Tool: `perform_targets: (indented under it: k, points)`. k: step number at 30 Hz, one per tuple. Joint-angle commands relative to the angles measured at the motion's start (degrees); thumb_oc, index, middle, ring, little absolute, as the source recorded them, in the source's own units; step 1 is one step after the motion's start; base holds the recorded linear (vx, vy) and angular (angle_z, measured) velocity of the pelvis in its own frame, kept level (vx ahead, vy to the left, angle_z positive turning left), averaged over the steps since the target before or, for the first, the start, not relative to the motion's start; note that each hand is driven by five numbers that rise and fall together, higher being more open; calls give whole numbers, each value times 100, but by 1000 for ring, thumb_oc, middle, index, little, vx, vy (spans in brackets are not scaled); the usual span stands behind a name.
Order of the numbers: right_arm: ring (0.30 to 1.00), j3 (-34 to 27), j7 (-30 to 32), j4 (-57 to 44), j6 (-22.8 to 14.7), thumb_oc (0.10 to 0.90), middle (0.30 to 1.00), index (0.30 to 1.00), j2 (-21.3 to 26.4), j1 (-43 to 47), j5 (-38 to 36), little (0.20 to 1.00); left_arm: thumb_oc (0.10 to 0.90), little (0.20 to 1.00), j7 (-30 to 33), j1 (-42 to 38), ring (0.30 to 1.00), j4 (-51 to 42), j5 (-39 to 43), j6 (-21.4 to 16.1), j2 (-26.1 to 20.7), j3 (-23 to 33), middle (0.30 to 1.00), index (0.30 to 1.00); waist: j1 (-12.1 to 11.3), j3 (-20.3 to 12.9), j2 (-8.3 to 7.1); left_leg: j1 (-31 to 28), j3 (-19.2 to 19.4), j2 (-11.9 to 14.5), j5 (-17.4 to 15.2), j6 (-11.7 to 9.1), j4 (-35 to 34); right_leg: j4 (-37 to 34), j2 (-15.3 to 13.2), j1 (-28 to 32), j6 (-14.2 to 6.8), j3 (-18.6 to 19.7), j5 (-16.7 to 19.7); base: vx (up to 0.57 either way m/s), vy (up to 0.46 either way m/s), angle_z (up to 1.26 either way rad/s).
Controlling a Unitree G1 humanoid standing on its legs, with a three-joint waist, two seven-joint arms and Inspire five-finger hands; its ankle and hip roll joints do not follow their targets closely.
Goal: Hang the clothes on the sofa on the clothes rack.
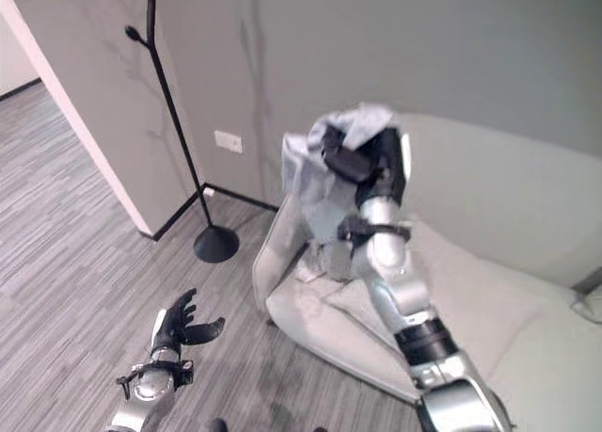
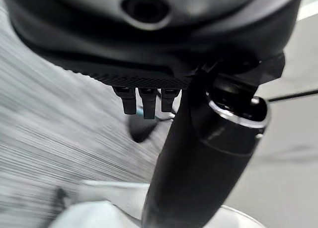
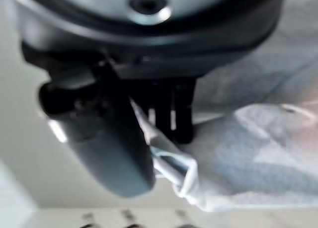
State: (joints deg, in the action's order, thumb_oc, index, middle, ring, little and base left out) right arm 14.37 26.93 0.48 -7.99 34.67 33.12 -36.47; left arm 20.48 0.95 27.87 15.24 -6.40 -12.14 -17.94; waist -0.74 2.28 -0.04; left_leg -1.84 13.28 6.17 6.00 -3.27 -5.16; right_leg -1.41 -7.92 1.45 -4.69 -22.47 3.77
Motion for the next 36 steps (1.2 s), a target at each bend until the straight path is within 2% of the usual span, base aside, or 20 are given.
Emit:
perform_targets:
  k: [1, 4, 9, 16, 18, 19, 21, 22, 23, 27, 29, 31, 32, 36]
  points:
    - [300, -182, 403, 0, -711, 400, 300, 300, 6, 1215, 780, 300, 800, 900, 392, -379, 900, -303, -337, -584, -393, 7, 900, 900, -58, -193, -289, -230, 38, 187, -507, -297, 16, -125, -438, 72, -526, 481, 133, -11, -3, -27]
    - [300, -11, 640, 335, -809, 400, 300, 300, 356, 2066, 865, 300, 800, 900, 707, -566, 900, -426, -528, -812, -445, 22, 900, 900, -16, -320, -375, -336, 114, 205, -535, -304, 16, -168, -413, 129, -528, 552, 136, -15, -10, -26]
    - [300, 530, 602, 616, -1105, 400, 300, 300, 608, 3029, 346, 300, 800, 900, 1258, -1148, 900, -397, -1187, -890, -673, -80, 900, 900, 103, -431, -445, -407, 234, 234, -535, -336, 16, -193, -383, 109, -536, 660, 169, -16, -8, -16]
    - [300, 1010, 159, -309, -1248, 400, 300, 300, 912, 2796, -251, 300, 800, 900, 1350, -1496, 900, -1102, -1328, -866, -620, -196, 900, 900, 325, -522, -454, -509, 411, 271, -562, -341, 16, -219, -338, 50, -545, 844, 229, -23, -5, -16]
    - [300, 1208, 3, -543, -1288, 400, 300, 300, 883, 2737, -556, 300, 800, 900, 979, -1777, 900, -1196, -656, -1012, -258, -622, 900, 900, 437, -548, -464, -546, 495, 291, -555, -341, 16, -207, -318, 15, -540, 942, 241, -64, -32, -19]
    - [300, 1492, -89, -809, -1278, 400, 300, 300, 742, 2845, -799, 300, 800, 900, 419, -2100, 900, -1031, 315, -1045, 257, -1174, 900, 900, 601, -570, -480, -577, 604, 315, -555, -343, 16, -230, -298, -32, -532, 1053, 278, -78, -47, -35]
    - [300, 1587, -121, -817, -1266, 400, 300, 300, 657, 2969, -837, 300, 800, 900, 69, -2252, 900, -994, 770, -1033, 496, -1544, 900, 900, 690, -571, -486, -590, 664, 324, -552, -337, 16, -221, -278, -73, -525, 1122, 293, -63, -45, -38]
    - [300, 1704, -116, -728, -1281, 400, 300, 300, 432, 3172, -966, 300, 800, 900, -267, -2448, 900, -749, 1110, -943, 778, -1990, 900, 900, 810, -572, -496, -626, 762, 337, -569, -333, 16, -238, -251, -118, -520, 1258, 328, -44, -33, -23]
    - [300, 1709, -117, -722, -1283, 400, 300, 300, 433, 3181, -968, 300, 800, 900, -272, -2458, 900, -736, 1114, -950, 783, -1986, 900, 900, 804, -568, -492, -629, 769, 337, -571, -333, 16, -238, -250, -119, -521, 1265, 330, -37, -31, -19]
    - [300, 1815, -46, -681, -1289, 400, 300, 300, 42, 3493, -1133, 300, 800, 900, -521, -2729, 900, -190, 1946, -842, 1279, -2401, 900, 900, 1065, -543, -466, -722, 991, 370, -588, -338, 16, -230, -179, -235, -507, 1543, 368, -26, -23, -43]
    - [300, 1812, -33, -663, -1286, 400, 300, 300, -28, 3546, -1115, 300, 800, 900, -559, -2771, 900, -190, 2083, -845, 1309, -2420, 900, 900, 1098, -538, -455, -738, 1034, 381, -593, -342, 16, -230, -162, -267, -505, 1601, 376, -21, -17, -27]
    - [300, 1810, -23, -628, -1274, 400, 300, 300, -95, 3595, -1106, 300, 400, 300, -592, -2798, 300, -227, 2238, -837, 1323, -2444, 300, 300, 1139, -539, -445, -753, 1083, 391, -593, -345, 16, -237, -146, -294, -505, 1645, 386, -12, -26, -31]
    - [300, 1769, 37, -579, -1299, 400, 300, 300, -238, 3693, -1119, 300, 400, 300, -605, -2854, 300, -182, 2481, -812, 1357, -2399, 300, 300, 1241, -537, -420, -792, 1181, 416, -586, -352, 16, -244, -95, -335, -495, 1763, 404, -9, -44, -28]
    - [300, 1727, 47, -650, -1320, 400, 300, 300, -185, 3656, -1172, 300, 400, 300, -490, -2841, 300, -140, 2398, -788, 1305, -2249, 300, 300, 1288, -529, -410, -845, 1279, 460, -590, -371, 16, -258, -47, -356, -482, 1853, 411, 1, -32, -25]
